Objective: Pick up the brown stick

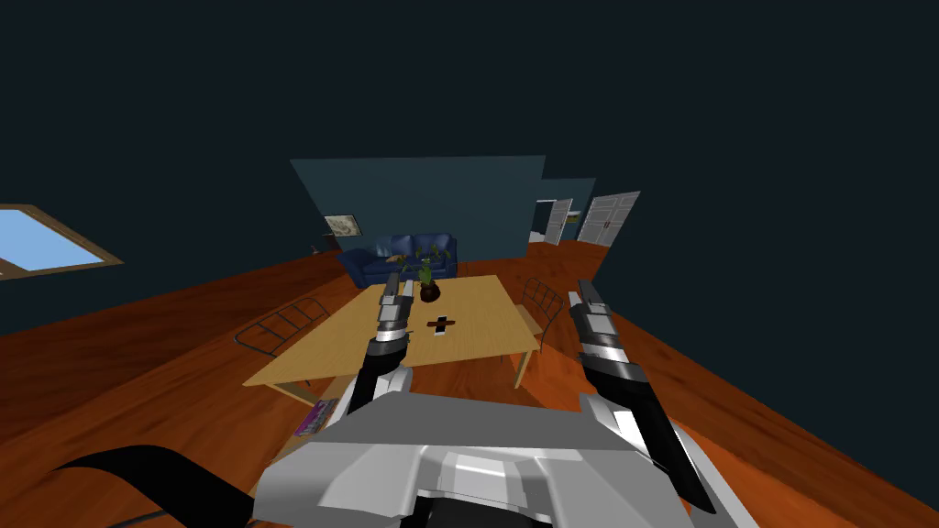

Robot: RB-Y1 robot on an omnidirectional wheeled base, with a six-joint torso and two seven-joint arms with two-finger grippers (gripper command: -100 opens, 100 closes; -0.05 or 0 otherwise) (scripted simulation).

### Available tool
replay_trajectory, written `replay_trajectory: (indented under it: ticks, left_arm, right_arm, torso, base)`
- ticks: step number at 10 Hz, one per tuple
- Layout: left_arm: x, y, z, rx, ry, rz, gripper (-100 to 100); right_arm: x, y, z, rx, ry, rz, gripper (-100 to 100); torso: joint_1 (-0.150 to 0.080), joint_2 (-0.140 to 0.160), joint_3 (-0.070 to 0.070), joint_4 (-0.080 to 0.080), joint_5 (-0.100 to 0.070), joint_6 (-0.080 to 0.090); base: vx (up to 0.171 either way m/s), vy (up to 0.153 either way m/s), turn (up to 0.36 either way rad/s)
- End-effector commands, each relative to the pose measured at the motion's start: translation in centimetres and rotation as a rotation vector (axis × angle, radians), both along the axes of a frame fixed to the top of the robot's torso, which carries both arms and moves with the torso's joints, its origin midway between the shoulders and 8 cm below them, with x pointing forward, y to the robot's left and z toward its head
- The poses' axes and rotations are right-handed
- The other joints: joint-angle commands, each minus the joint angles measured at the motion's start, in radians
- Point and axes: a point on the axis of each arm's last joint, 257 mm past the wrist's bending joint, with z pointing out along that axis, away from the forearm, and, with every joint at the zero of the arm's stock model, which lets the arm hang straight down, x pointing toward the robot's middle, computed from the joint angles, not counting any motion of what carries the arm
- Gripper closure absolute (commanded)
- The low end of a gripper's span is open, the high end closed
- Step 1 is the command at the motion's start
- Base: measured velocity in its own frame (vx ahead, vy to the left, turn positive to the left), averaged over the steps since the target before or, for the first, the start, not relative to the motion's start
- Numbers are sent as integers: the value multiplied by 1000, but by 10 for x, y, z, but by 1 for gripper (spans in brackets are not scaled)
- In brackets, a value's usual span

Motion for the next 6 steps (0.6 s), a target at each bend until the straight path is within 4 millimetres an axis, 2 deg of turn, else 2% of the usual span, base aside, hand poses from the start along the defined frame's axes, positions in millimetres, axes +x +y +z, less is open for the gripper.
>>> replay_trajectory:
  ticks: [1,4,6]
  left_arm:
    - [4,-2,-6,18,23,-14,-100]
    - [20,-5,-30,53,107,-47,-100]
    - [35,-4,-56,73,192,-69,-100]
  right_arm:
    - [0,0,0,0,0,0,0]
    - [0,0,0,0,0,0,0]
    - [0,0,0,0,0,0,0]
  torso:
    - [0,0,0,0,0,0]
    - [2,1,1,0,0,0]
    - [2,2,1,0,1,0]
  base:
    - [-5,2,-65]
    - [-18,20,-132]
    - [-25,29,-184]
